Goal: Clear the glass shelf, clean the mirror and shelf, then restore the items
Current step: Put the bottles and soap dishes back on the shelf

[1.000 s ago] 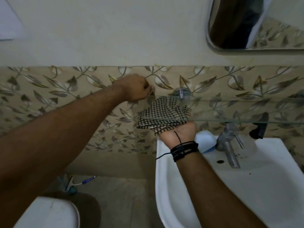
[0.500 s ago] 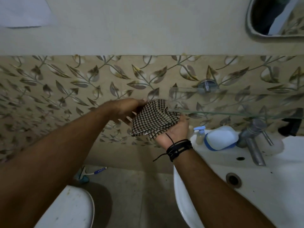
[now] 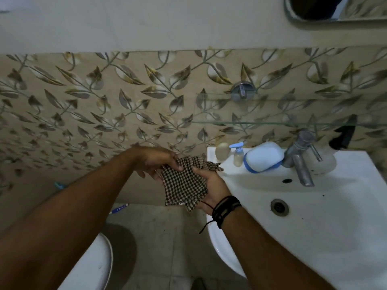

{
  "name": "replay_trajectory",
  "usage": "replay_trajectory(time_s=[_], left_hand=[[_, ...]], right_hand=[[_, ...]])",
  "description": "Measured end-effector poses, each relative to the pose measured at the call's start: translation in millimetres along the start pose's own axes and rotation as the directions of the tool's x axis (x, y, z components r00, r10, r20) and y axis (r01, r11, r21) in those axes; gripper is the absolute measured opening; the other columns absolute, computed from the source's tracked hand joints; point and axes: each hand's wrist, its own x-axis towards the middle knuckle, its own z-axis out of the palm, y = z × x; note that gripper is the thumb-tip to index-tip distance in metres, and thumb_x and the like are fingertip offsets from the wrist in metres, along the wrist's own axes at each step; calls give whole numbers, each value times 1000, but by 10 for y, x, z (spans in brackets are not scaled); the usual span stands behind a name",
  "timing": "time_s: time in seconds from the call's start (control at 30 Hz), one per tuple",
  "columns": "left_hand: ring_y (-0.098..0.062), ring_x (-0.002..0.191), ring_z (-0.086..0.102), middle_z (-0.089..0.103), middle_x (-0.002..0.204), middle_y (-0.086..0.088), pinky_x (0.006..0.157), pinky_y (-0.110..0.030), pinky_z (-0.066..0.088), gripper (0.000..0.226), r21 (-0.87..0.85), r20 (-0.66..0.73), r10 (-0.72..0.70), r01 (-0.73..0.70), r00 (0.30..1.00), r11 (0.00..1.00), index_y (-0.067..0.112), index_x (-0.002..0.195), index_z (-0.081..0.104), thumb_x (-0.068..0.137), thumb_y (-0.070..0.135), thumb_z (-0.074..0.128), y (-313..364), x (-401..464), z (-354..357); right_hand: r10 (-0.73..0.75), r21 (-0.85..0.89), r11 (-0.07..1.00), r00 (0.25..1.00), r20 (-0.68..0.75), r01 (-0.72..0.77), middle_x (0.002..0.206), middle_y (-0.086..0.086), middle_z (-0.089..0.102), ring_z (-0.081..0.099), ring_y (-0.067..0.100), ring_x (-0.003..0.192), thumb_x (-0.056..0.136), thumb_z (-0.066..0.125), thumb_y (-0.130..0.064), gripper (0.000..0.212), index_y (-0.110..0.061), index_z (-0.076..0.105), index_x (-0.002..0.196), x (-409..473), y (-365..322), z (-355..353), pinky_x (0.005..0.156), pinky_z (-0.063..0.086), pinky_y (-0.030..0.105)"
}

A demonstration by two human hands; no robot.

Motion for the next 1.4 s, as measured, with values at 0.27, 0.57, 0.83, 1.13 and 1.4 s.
replay_trajectory(time_s=[0.27, 0.57, 0.83, 1.13, 1.4], left_hand=[[-18, 66, 73, 73, 102, -4, 50, -29, 58, 28, 94, 56, -56, 50, 997, 994, 28, 116, 61, 89, 31, 67, 485, -34, 649], [-25, 85, 74, 65, 114, -5, 67, -40, 62, 33, 307, 138, 28, -70, 990, 949, 21, 118, 60, 88, 30, 69, 1527, 147, 1596], [-9, 56, 71, 59, 105, -3, 40, -29, 51, 45, 612, 217, 51, -177, 975, 771, 16, 137, 47, 95, 27, 60, 2622, 215, 2480], [-19, 53, 70, 71, 76, -14, 44, -27, 56, 21, 708, 45, 333, -266, 942, 654, -3, 104, 60, 91, 13, 56, 3444, 458, 3267], [-32, 102, 62, 61, 116, -18, 67, -29, 42, 30, 688, -214, 619, -333, 756, 644, 7, 118, 52, 89, 14, 56, 3804, 870, 3463]], right_hand=[[56, -122, 990, 987, -148, -74, 123, 18, 67, 60, 41, 116, 93, 54, -16, 34, -6, 64, 123, -414, -175, -703, 101, 45, 59], [103, 49, 995, 926, -364, -91, 109, 16, 68, 61, 34, 94, 88, 56, -23, 32, -8, 67, 115, -1105, -622, -1533, 72, 49, 40], [-73, 147, 974, 856, -511, 171, 119, 22, 65, 60, 42, 108, 87, 55, -14, 35, -2, 64, 118, -1586, -1070, -2212, 92, 48, 59], [-203, 216, 900, 804, -558, 378, 126, 24, 61, 58, 43, 114, 94, 49, -14, 35, -5, 61, 126, -1888, -1799, -2809, 94, 47, 57], [-148, 98, 963, 794, -590, 252, 144, 15, 49, 48, 35, 129, 100, 38, -23, 42, -13, 48, 140, -1800, -2588, -3013, 102, 41, 50]])
